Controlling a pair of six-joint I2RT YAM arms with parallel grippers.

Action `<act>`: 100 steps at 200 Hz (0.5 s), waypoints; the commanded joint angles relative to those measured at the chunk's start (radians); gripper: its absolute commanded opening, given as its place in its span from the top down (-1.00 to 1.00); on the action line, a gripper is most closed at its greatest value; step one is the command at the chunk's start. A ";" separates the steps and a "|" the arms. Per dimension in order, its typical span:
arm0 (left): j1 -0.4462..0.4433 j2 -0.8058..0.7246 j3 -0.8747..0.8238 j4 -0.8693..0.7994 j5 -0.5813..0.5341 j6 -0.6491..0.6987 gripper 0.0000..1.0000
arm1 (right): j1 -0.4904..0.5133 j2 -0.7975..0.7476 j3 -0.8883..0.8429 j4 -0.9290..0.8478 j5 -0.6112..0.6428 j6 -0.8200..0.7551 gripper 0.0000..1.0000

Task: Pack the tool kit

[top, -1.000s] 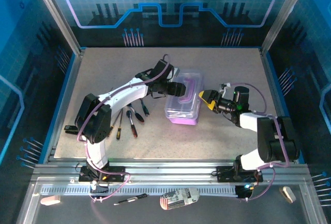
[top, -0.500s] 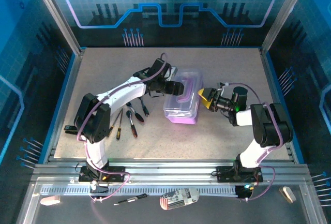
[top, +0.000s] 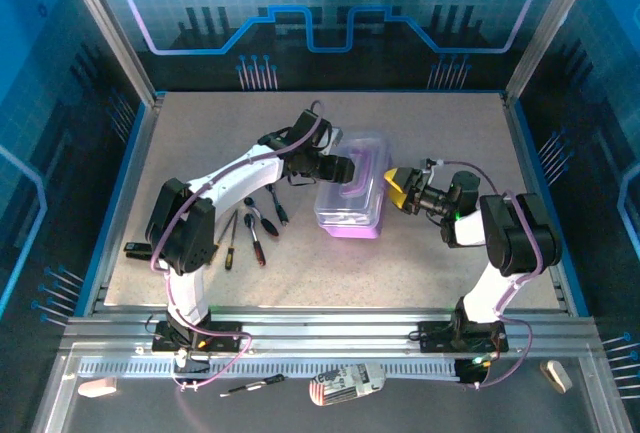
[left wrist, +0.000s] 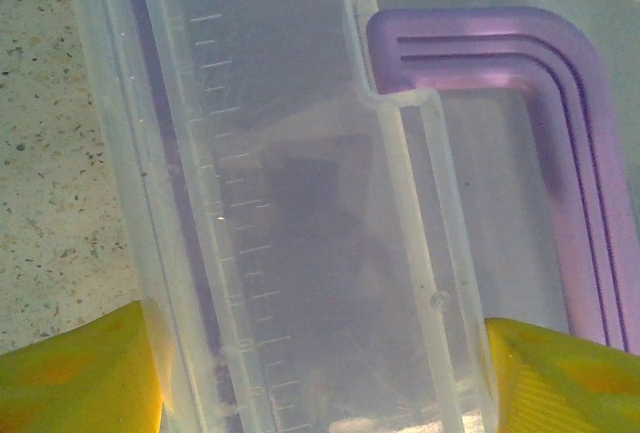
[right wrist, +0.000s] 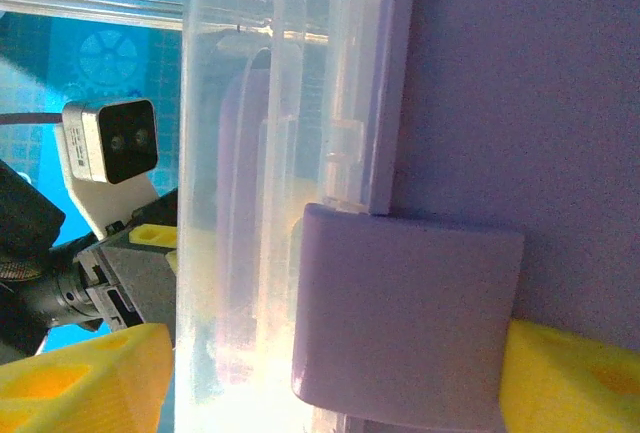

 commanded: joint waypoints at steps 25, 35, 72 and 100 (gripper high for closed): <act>-0.024 0.116 -0.009 -0.160 -0.181 0.015 -0.40 | 0.016 -0.078 0.018 0.216 -0.116 0.049 -0.64; -0.026 0.125 -0.007 -0.171 -0.205 0.016 -0.40 | 0.004 -0.089 0.018 0.215 -0.118 0.055 -0.64; -0.039 0.154 -0.003 -0.202 -0.278 0.025 -0.38 | -0.039 -0.128 0.006 0.216 -0.127 0.076 -0.64; -0.050 0.168 0.006 -0.218 -0.310 0.032 -0.39 | -0.073 -0.146 -0.007 0.215 -0.132 0.090 -0.64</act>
